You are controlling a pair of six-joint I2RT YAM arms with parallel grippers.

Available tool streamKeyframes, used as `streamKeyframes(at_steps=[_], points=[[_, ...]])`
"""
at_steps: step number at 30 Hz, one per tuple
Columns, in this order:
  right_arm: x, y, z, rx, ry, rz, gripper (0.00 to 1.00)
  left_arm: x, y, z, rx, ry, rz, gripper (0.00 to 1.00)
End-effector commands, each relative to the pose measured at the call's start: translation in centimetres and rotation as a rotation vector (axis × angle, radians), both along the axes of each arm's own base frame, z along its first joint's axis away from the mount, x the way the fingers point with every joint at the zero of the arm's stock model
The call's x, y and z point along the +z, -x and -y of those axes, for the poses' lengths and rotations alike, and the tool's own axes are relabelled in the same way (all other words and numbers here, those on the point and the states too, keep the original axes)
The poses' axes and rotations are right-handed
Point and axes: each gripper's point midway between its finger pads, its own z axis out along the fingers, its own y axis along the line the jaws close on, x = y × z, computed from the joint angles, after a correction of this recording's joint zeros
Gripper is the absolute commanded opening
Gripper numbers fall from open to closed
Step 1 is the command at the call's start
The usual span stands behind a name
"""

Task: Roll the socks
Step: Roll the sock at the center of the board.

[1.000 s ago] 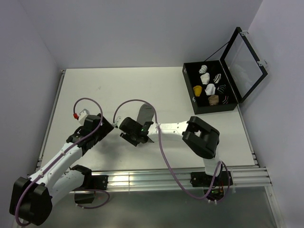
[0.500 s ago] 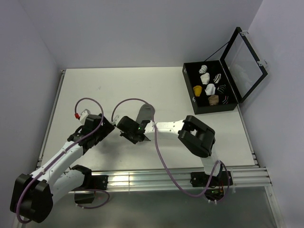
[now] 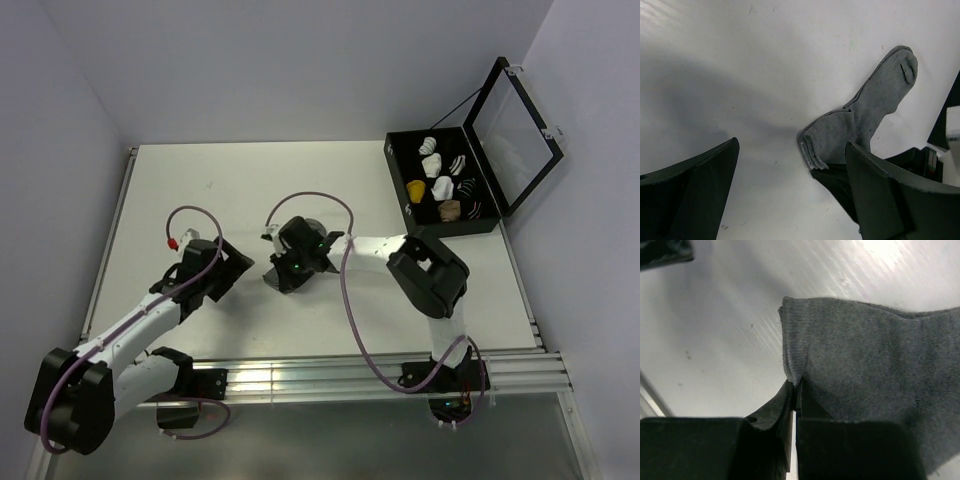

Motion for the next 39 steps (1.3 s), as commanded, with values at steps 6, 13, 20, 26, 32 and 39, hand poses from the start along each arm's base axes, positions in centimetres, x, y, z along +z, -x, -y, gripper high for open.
streamKeyframes(at_steps=[6,13,20,26,32,39], points=[[2.6,0.3,0.2,-0.046,-0.355,-0.359,0.0,0.8,-1.4,3.5,-0.058,0.067,0.026,0.9],[2.2,-0.4,0.8,-0.074,-0.419,-0.455,0.0,-0.6,-1.9,5.8,-0.083,0.062,-0.003,0.89],[1.2,-0.5,1.1,-0.088,-0.421,-0.482,0.0,-1.2,-2.8,7.7,-0.116,0.06,-0.02,0.85],[0.7,-0.9,1.5,-0.104,-0.415,-0.474,0.0,-2.1,-2.5,8.5,-0.128,0.063,-0.059,0.78],[0.1,-1.2,2.0,-0.121,-0.406,-0.472,0.0,-2.4,-1.8,8.4,-0.119,0.072,-0.081,0.71],[0.2,-1.2,2.0,-0.134,-0.436,-0.507,0.0,-2.4,-1.0,7.6,-0.083,0.084,-0.083,0.64]])
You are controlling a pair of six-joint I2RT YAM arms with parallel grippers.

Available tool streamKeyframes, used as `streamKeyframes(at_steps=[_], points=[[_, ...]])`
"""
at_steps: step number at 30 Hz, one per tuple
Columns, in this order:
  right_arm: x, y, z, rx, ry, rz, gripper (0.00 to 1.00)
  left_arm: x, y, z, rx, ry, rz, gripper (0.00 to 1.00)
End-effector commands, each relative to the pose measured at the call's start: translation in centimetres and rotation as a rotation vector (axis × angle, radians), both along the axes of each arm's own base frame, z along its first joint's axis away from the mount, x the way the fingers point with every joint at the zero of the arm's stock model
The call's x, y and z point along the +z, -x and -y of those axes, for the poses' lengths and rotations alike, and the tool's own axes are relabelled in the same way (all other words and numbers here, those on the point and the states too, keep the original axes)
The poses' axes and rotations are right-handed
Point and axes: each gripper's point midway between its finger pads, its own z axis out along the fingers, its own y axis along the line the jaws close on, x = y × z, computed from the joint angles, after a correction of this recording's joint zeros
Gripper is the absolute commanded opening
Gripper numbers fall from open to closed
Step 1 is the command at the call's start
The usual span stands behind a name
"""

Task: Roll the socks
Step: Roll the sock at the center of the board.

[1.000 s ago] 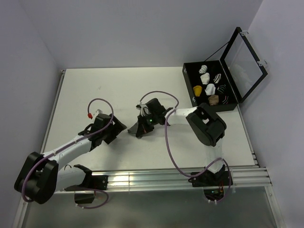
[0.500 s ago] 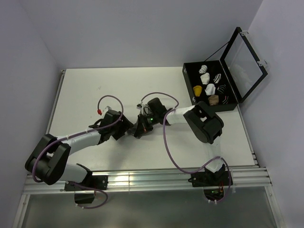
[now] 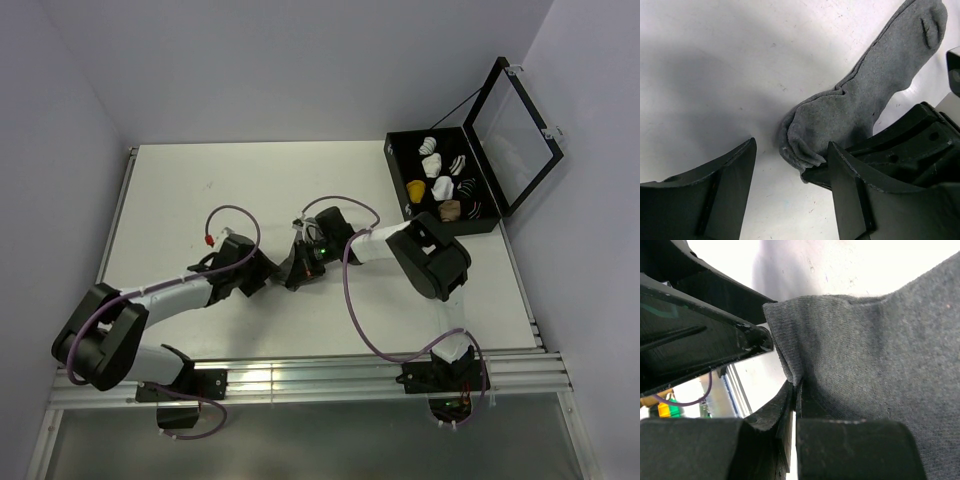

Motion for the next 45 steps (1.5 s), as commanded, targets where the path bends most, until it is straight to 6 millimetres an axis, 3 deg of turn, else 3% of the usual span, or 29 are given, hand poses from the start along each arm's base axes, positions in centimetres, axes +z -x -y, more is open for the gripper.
streamKeyframes(at_steps=[1,12,21,23,26,35,38,39,43,45], points=[[-0.4,-0.1,0.2,-0.013,-0.032,-0.043,0.0,0.8,0.2,-0.3,0.04,0.032,0.028,0.64],[-1.3,0.0,0.3,-0.02,-0.039,-0.092,0.0,2.6,-1.2,0.7,0.042,0.122,0.143,0.57],[-1.7,-0.1,0.4,-0.022,-0.023,-0.09,0.0,1.5,-1.6,1.3,0.024,0.094,0.099,0.5],[-1.8,-0.1,0.5,-0.022,-0.02,-0.092,0.0,1.2,-1.6,1.3,0.026,0.094,0.092,0.42],[-1.9,-0.1,0.4,-0.02,-0.02,-0.097,0.0,1.2,-1.6,1.2,0.026,0.089,0.089,0.22],[-1.8,-0.3,0.7,-0.017,0.001,-0.054,0.01,0.4,-1.5,1.4,0.005,0.053,0.04,0.0],[-1.4,-0.6,1.0,-0.031,0.014,0.008,0.08,-0.2,-1.3,1.3,-0.001,0.026,-0.003,0.0],[-0.1,-0.9,0.9,-0.033,-0.002,0.053,0.11,-0.2,-1.4,1.3,-0.002,0.02,-0.008,0.0],[1.9,-1.2,1.2,-0.05,0.0,0.214,0.32,-0.5,-1.1,1.3,-0.021,-0.017,-0.046,0.0],[2.0,-1.4,1.6,-0.065,0.026,0.289,0.38,-0.3,-1.2,1.3,-0.031,-0.031,-0.054,0.0]])
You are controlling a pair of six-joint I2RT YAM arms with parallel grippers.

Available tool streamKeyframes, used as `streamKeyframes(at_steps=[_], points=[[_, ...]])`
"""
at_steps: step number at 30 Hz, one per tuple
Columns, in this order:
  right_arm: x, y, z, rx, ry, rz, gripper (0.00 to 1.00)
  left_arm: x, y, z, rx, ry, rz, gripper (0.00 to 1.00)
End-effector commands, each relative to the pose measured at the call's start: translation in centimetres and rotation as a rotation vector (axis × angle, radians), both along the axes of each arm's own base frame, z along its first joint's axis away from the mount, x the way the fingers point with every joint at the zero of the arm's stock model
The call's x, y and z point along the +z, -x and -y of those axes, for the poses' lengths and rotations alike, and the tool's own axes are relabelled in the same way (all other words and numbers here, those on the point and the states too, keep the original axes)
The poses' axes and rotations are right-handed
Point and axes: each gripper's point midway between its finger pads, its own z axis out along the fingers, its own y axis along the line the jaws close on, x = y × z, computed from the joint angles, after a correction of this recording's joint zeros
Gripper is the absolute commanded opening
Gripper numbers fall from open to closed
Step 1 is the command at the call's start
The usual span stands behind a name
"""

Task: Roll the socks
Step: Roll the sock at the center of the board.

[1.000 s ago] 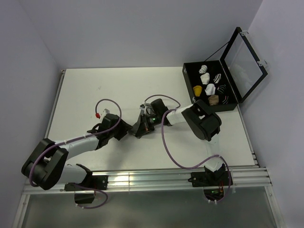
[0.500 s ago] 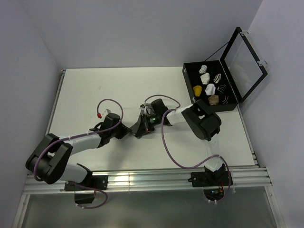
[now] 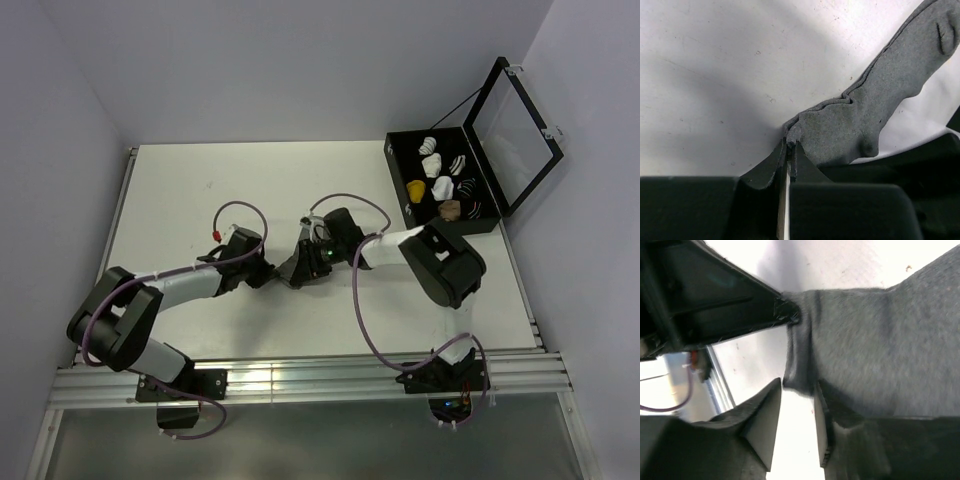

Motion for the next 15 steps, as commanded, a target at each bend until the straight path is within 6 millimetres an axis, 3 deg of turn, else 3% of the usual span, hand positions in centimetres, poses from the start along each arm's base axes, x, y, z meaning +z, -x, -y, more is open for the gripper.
streamKeyframes(at_steps=[1,8,15], points=[[2.8,-1.2,-0.1,-0.024,0.013,0.242,0.41,0.6,-0.2,0.1,-0.028,-0.038,-0.015,0.0],[4.9,-1.5,-0.1,-0.062,0.076,0.533,0.53,1.5,-0.5,0.1,-0.057,-0.081,-0.031,0.0],[4.4,-1.1,-0.5,-0.069,0.149,0.74,0.58,1.4,-0.2,0.4,-0.091,-0.098,-0.072,0.0]])
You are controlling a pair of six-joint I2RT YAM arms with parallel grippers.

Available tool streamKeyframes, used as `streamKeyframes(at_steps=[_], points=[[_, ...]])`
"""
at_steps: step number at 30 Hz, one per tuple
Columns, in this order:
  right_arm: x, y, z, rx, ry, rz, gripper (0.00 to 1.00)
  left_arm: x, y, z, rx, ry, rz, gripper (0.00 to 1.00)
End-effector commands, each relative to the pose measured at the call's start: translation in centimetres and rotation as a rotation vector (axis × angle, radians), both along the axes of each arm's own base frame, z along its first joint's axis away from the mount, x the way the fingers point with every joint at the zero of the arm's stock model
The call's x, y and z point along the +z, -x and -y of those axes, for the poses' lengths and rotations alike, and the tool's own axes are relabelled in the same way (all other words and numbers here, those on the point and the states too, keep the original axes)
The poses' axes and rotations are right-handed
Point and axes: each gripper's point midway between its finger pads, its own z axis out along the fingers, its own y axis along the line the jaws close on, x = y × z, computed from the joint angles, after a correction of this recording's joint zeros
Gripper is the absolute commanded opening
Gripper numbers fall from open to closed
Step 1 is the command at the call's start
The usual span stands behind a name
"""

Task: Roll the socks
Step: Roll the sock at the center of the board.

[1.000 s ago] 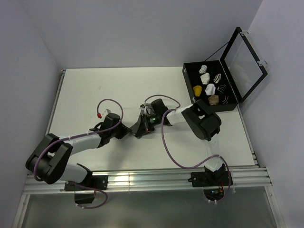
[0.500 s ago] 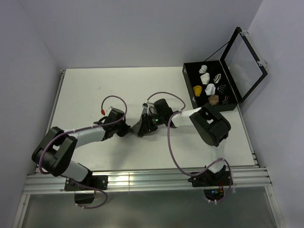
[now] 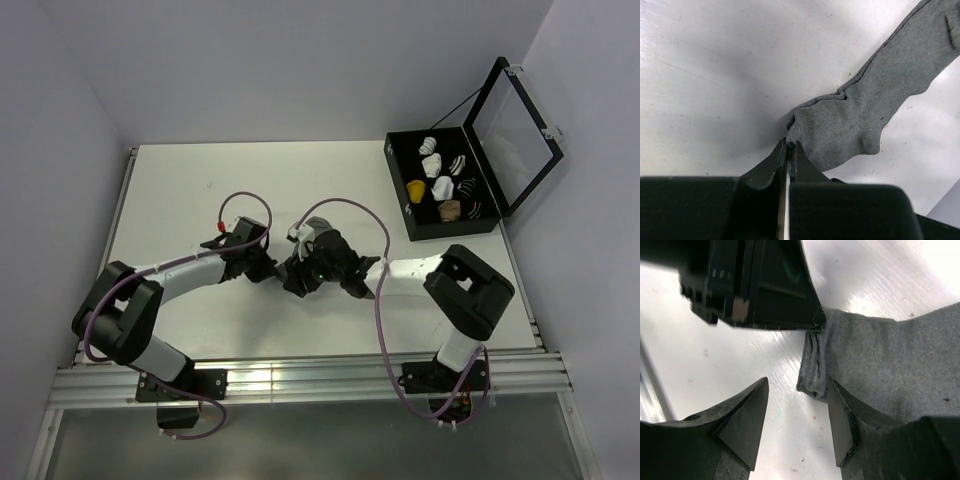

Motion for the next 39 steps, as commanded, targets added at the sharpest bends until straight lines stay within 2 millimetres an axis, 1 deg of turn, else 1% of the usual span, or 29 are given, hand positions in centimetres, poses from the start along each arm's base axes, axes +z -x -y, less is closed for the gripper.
streamKeyframes(at_steps=[1,2,3,6,12,15,17,24,26,29,30,31,32,33,34,35,36,37,38,39], points=[[1.3,-1.8,0.1,-0.052,0.02,0.201,0.58,0.4,0.0,0.4,-0.04,-0.016,-0.018,0.0],[1.1,-1.9,0.1,-0.065,0.035,0.22,0.59,0.6,-0.1,0.5,-0.044,-0.016,-0.016,0.0],[0.9,-1.7,-0.2,-0.059,0.051,0.24,0.58,0.4,-0.1,0.5,-0.048,-0.021,-0.024,0.0],[0.8,-2.0,-0.3,-0.083,0.074,0.288,0.59,0.2,0.0,0.7,-0.062,-0.024,-0.039,0.0],[0.3,-1.5,-1.2,-0.061,0.092,0.309,0.59,0.0,0.2,0.8,-0.072,-0.023,-0.05,0.0],[-0.3,-1.1,-1.6,-0.042,0.11,0.31,0.58,0.1,0.2,0.8,-0.075,-0.025,-0.051,0.0],[-1.2,-0.6,-1.8,-0.025,0.127,0.299,0.57,0.2,0.0,0.8,-0.075,-0.025,-0.047,0.0],[-3.3,-0.5,-1.9,-0.025,0.213,0.312,0.54,0.3,0.0,0.9,-0.076,-0.027,-0.053,0.0],[-3.8,-0.7,-1.5,-0.047,0.234,0.307,0.49,0.6,-0.1,1.0,-0.075,-0.023,-0.047,0.0],[-3.8,-0.6,-1.5,-0.046,0.226,0.301,0.33,0.8,-0.1,0.9,-0.069,-0.016,-0.042,0.0],[-3.5,-0.5,-1.5,-0.043,0.216,0.302,0.22,1.0,-0.1,0.9,-0.065,-0.013,-0.04,0.0],[-3.5,-0.3,-1.6,-0.052,0.199,0.276,0.17,1.0,-0.1,0.9,-0.058,-0.007,-0.036,0.0],[-3.3,-0.3,-1.7,-0.054,0.187,0.259,0.13,1.5,-0.2,0.8,-0.049,-0.001,-0.02,0.0],[-3.5,0.1,-1.8,-0.037,0.178,0.236,0.03,1.6,-0.1,0.7,-0.042,0.002,-0.016,0.0],[-3.3,-0.1,-1.6,-0.04,0.171,0.226,0.0,1.5,0.0,0.5,-0.028,0.006,-0.016,0.02],[-3.2,0.2,-1.8,-0.034,0.152,0.197,0.0,2.1,-0.2,0.5,-0.017,0.021,0.009,0.04],[-3.2,0.9,-2.2,0.006,0.125,0.157,0.0,2.4,-0.3,0.4,-0.007,0.028,0.019,0.06],[-3.2,0.5,-1.9,0.001,0.11,0.123,0.0,2.3,-0.1,0.2,0.009,0.036,0.019,0.11],[-3.1,0.7,-1.9,-0.002,0.079,0.071,0.0,3.1,-0.4,0.1,0.023,0.051,0.052,0.15],[-2.9,1.1,-2.1,0.025,0.044,0.027,0.0,3.4,-0.5,0.0,0.036,0.061,0.066,0.18]])
